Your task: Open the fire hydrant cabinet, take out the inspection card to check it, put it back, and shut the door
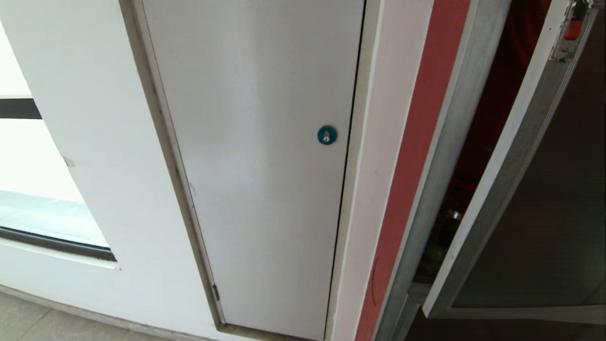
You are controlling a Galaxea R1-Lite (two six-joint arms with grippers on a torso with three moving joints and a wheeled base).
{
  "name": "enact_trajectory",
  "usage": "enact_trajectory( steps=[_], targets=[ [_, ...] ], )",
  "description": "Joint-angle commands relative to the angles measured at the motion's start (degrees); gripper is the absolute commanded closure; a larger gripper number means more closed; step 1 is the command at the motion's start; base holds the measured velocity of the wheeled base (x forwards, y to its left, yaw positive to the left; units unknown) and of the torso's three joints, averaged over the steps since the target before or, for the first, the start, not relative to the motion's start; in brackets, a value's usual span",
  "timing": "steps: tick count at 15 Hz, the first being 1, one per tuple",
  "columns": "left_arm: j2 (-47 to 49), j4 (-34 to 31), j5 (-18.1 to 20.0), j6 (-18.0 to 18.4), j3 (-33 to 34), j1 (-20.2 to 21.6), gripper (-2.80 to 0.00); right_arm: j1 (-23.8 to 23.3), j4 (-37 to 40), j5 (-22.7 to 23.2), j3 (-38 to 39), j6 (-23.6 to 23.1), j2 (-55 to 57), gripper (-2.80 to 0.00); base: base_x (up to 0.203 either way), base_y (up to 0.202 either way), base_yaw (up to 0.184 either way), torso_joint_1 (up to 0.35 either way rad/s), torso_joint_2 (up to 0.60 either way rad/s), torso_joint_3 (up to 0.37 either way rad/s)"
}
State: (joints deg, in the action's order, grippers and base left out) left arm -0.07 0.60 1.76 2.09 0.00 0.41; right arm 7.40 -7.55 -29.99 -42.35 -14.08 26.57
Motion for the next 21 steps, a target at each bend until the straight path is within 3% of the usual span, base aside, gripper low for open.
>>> enact_trajectory(
  steps=[1,6,9,11,14,17,21],
  targets=[
    [0.1,0.0,0.0,0.0,0.4,0.0,0.0,-3.2,4.8,0.1,-0.8,-0.2,-8.1,0.0,0.0,0.0,0.0,0.0,0.0,0.0],
    [0.1,0.0,0.0,0.0,0.4,0.0,0.0,-6.5,12.4,3.0,5.7,0.1,-17.6,0.0,0.0,0.0,0.0,0.0,0.0,0.0],
    [0.1,0.0,0.0,0.0,0.4,0.0,0.0,-6.8,12.3,14.6,15.8,2.2,-25.5,0.0,0.0,0.0,0.0,0.0,0.0,0.0],
    [0.1,0.0,0.0,0.0,0.4,0.0,0.0,-6.9,11.3,20.9,22.5,9.7,-26.5,0.0,0.0,0.0,0.0,0.0,0.0,0.0],
    [0.1,0.0,0.0,0.0,0.4,0.0,0.0,-7.0,10.4,28.7,29.8,12.5,-26.6,0.0,0.0,0.0,0.0,0.0,0.0,0.0],
    [0.1,0.0,0.0,0.0,0.4,0.0,0.0,-7.0,5.1,32.6,37.6,12.5,-26.7,0.0,0.0,0.0,0.0,0.0,0.0,0.0],
    [0.1,0.0,0.0,0.0,0.4,0.0,0.0,-7.0,1.3,33.4,42.3,10.5,-26.7,0.0,0.0,0.0,0.0,0.0,0.0,0.0]
  ],
)
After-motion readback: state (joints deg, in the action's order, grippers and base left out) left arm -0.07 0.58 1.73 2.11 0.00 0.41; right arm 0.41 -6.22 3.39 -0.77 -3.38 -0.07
